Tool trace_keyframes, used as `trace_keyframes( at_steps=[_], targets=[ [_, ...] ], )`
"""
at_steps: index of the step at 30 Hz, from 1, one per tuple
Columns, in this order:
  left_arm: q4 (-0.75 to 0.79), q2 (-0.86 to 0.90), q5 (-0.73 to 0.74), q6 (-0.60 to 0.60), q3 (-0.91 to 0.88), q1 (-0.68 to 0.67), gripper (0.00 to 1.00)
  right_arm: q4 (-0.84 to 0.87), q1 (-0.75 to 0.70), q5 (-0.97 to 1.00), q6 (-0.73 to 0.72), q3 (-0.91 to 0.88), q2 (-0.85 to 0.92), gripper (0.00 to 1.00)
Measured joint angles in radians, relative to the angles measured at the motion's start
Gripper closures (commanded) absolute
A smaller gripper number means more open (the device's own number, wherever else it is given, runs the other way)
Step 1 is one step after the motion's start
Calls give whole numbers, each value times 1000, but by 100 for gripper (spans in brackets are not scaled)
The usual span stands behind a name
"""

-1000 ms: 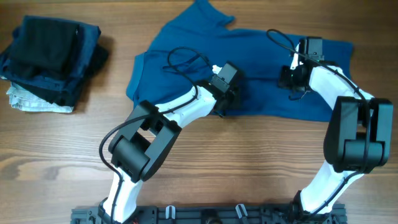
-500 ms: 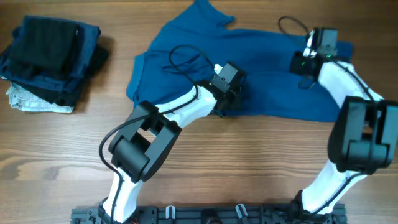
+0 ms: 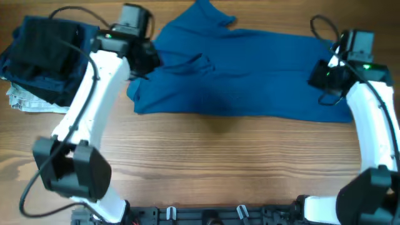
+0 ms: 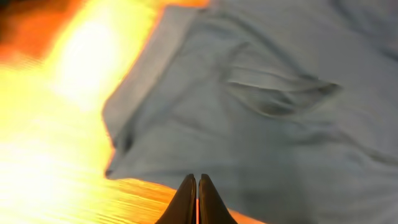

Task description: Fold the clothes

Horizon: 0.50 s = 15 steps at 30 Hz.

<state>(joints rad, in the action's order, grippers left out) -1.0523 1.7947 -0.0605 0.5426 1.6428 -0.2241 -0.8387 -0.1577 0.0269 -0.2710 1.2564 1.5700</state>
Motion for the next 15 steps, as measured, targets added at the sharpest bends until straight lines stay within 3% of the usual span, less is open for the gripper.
trace_keyframes(
  at_steps=[3,8,15],
  targets=[
    [-3,96,28,-16,-2,77,96,18,-37,0,-2,-63,69,96],
    [29,235,58,-45,-3,89,96,79,-129,-8,9,-87,185,96],
    [209,271,43,-122,-8,88,96,168,-166,-232,182,-92,273,96]
  ],
)
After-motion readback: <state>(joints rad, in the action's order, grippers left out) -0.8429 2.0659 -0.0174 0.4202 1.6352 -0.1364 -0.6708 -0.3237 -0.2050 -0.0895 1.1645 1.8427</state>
